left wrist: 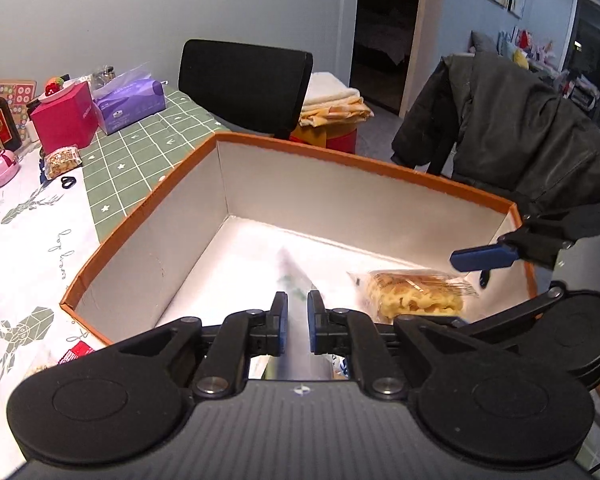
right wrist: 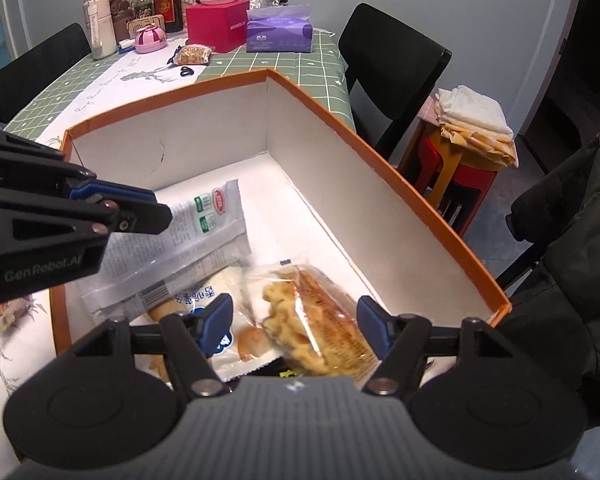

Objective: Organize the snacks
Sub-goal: 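Carry both packs over the orange box and open both tools to drop them, then move both tools back toward the remaining snacks on the runner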

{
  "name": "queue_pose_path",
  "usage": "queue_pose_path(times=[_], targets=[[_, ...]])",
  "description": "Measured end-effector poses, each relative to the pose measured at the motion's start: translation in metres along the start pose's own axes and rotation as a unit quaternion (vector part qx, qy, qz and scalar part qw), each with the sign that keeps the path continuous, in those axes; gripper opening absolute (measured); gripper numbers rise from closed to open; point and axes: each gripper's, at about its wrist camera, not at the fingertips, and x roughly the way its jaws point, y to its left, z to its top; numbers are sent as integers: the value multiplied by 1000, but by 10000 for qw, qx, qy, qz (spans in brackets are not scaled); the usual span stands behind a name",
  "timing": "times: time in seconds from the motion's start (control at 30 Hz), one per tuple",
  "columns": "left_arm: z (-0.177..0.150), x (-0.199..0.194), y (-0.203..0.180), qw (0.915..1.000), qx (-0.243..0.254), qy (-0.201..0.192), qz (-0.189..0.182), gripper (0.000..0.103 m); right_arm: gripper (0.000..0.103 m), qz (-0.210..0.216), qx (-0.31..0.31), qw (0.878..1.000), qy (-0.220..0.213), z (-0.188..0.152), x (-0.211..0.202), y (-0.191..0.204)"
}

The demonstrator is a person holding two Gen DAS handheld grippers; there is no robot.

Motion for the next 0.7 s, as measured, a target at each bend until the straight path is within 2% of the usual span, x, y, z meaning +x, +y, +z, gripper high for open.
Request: queue_pose_path(times=[0.1,0.17,0.23,0.7], targets=[[4,-8,-1,10000,-5,-84,20,24,67,-7,12,10000,-26,0,-3,0],[5,-15,-2,9997,42,-192,172,37,67,0,36,10000,-63,0,-7,0],[5,-23,-2,9994,71,-267,213,41,67,17,52,9999,-105,1,-11,1],[-12,-85,29,9971,-12,-456,602,43,67,129,-135,9988,-453,9,-51,34]])
